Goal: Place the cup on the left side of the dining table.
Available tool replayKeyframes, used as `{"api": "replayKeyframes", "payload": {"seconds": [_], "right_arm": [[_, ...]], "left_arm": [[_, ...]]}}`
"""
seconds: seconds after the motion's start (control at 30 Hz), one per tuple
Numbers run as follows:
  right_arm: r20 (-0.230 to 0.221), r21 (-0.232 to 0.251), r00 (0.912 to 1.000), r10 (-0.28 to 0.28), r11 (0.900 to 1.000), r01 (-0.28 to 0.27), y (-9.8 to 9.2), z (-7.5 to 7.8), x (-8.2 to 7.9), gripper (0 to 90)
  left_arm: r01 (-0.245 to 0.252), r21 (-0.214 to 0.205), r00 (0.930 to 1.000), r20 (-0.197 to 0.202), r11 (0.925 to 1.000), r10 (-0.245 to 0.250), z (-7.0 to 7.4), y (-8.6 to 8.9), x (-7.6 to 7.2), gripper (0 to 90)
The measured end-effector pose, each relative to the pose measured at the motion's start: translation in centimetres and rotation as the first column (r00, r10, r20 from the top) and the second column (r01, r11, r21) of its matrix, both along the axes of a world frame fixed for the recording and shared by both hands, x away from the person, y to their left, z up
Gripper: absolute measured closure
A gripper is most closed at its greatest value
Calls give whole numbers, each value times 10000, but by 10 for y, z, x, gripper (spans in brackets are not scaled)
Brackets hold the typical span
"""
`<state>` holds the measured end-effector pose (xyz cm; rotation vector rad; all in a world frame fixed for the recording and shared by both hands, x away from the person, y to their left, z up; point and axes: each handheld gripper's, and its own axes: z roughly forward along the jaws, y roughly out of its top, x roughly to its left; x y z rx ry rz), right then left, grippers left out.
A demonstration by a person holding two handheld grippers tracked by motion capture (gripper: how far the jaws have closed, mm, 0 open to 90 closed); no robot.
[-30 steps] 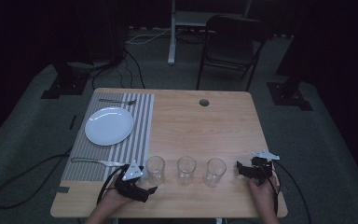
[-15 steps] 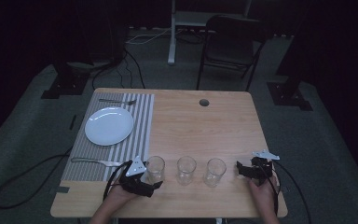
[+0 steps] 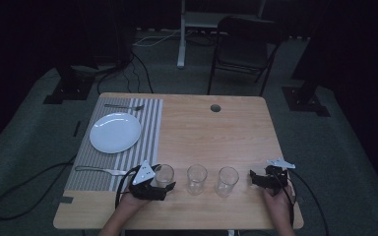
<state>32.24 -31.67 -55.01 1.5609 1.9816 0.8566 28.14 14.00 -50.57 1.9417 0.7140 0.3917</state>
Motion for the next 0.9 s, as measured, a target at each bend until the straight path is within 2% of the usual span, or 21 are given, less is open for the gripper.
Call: {"api": "replayKeyframes", "payload": {"seconds": [0.03,0.07,0.17,0.23,0.33,0.63,0.9], "right_arm": [[0,-2,10000,0,10000,0,0,0,0,123],[0,2,10000,-1,10000,1,0,0,0,123],[1,1,10000,0,10000,0,0,0,0,123],[0,4,10000,-2,10000,2,0,0,0,122],[1,2,10000,-1,10000,1,0,0,0,123],[1,2,10000,-3,10000,3,0,0,0,123],[2,-4,10000,4,10000,-4,0,0,0,123]], "left_arm": [[37,-199,10000,37,9998,-36,1,1,-1,172],[-1,-281,10000,87,9996,4,1,1,-1,226],[-10,-295,9999,115,9996,13,1,-1,-1,251],[-74,-327,9995,306,9994,84,-1,0,-2,279],[-100,-318,9991,410,9994,113,-1,-1,-3,283],[-184,-255,9993,317,9995,192,2,-5,2,291],[-291,-271,9992,276,9992,298,5,0,10,292]]}}
